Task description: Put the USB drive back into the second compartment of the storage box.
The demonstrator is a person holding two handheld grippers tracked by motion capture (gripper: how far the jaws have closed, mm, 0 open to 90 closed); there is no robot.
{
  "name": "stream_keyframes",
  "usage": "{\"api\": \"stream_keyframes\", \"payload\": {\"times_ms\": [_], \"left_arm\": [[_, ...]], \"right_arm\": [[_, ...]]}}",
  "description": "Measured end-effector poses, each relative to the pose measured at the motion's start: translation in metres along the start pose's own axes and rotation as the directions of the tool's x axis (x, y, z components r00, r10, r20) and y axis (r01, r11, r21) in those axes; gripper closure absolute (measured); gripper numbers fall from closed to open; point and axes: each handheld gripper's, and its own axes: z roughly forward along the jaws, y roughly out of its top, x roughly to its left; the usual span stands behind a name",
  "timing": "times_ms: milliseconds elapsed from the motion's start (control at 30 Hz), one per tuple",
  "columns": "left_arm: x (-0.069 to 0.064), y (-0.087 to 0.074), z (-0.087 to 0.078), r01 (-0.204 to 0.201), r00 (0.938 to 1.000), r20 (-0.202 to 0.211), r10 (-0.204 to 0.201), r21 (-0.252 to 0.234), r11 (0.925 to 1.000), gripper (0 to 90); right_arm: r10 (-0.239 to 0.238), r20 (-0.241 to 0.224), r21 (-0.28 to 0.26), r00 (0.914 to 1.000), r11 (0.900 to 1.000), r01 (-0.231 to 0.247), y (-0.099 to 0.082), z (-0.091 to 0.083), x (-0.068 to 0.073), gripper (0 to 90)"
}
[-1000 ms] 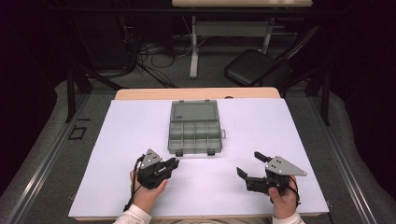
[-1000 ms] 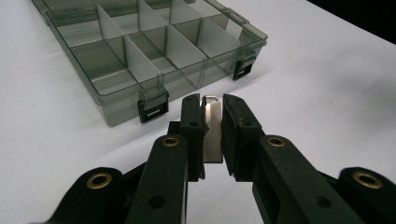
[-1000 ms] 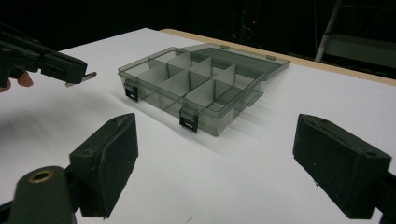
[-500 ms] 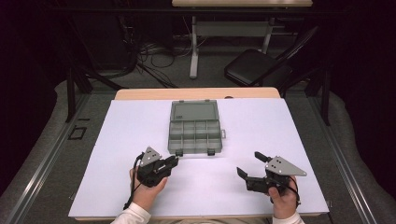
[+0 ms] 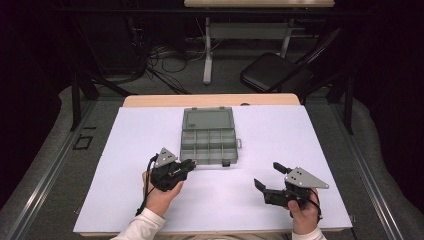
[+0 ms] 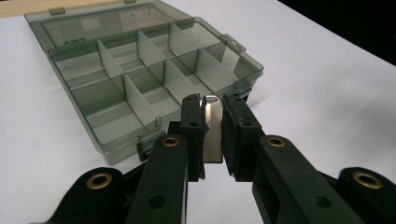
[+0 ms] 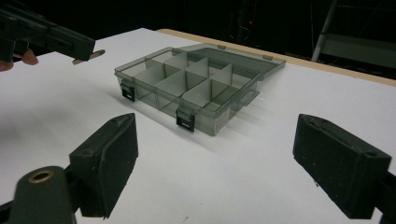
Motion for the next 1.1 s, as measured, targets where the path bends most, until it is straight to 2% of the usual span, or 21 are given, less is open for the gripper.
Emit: {"api": "stream_keyframes", "payload": {"times_ms": [233, 700, 1100], "left_arm": [[-0.003, 0.014, 0.001, -0.01, 0.9999, -0.01, 0.01, 0.006, 0.9999, 79.3], [0.004, 0.038, 0.005, -0.029, 0.9988, -0.039, 0.029, 0.017, 0.9994, 79.3], [0.013, 0.05, 0.017, -0.021, 0.9978, -0.062, 0.024, 0.046, 0.9987, 79.3]], "right_arm": [[0.001, -0.001, 0.0, 1.0, 1.0, -0.001, 0.0, 0.0, 0.0, 13.8], [0.0, -0.002, 0.005, 1.0, 1.0, 0.0, 0.0, 0.0, 0.0, 13.8], [-0.001, -0.001, 0.005, 1.0, 1.0, 0.001, -0.001, 0.001, -0.001, 13.8]]}}
